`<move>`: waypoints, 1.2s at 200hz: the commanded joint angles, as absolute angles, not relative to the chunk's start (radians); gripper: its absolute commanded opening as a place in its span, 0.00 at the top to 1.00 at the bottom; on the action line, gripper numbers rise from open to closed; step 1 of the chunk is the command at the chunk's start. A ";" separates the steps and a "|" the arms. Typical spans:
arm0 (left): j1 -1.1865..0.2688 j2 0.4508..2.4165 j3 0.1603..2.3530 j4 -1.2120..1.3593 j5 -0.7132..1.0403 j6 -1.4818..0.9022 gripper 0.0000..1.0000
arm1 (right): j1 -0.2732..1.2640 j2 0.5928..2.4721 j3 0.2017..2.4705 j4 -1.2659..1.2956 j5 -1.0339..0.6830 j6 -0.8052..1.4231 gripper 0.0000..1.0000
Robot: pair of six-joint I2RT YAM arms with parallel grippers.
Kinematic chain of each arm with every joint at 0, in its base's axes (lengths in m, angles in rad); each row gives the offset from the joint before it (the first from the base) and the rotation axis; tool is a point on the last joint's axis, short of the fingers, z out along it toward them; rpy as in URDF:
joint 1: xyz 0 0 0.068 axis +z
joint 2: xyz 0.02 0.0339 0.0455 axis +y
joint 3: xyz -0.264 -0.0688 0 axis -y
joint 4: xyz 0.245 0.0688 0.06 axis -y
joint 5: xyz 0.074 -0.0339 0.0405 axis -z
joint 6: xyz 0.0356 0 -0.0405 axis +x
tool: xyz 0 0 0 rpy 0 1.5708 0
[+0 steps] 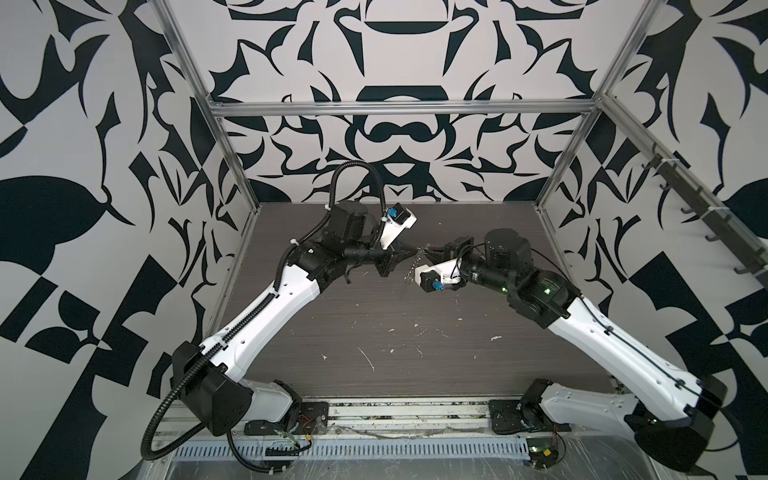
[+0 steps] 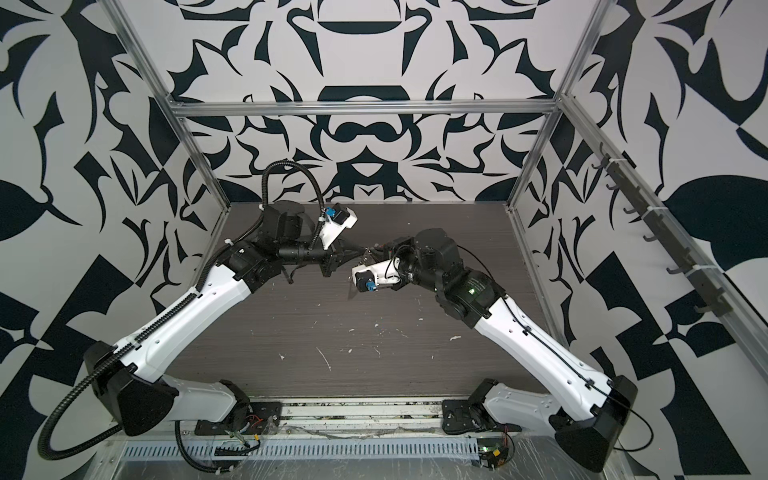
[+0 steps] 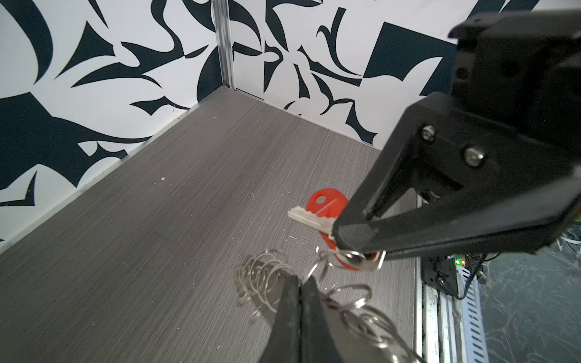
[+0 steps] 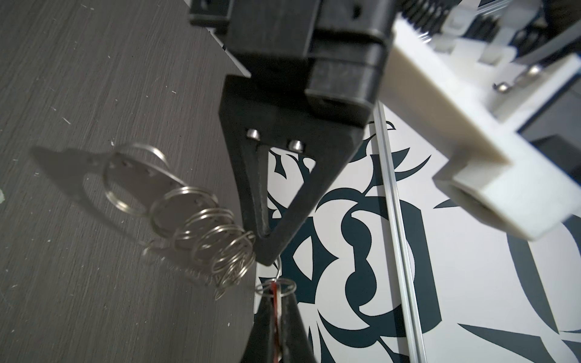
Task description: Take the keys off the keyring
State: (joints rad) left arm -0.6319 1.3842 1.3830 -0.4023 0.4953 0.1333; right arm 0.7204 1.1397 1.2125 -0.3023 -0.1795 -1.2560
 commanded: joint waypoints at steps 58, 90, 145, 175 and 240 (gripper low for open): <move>-0.592 1.435 1.425 -0.534 0.450 0.113 1.00 | 0.688 1.158 1.426 -0.251 -0.455 -1.201 1.00; -0.589 1.434 1.436 -0.538 0.479 0.104 1.00 | 0.687 1.164 1.433 -0.249 -0.469 -1.201 1.00; -0.590 1.459 1.467 -0.529 0.524 0.086 1.00 | 0.687 1.195 1.452 -0.235 -0.500 -1.192 1.00; -0.592 1.453 1.467 -0.511 0.530 0.077 1.00 | 0.687 1.216 1.464 -0.233 -0.500 -1.203 1.00; -0.592 1.448 1.464 -0.485 0.540 0.085 1.00 | 0.687 1.248 1.488 -0.221 -0.520 -1.186 1.00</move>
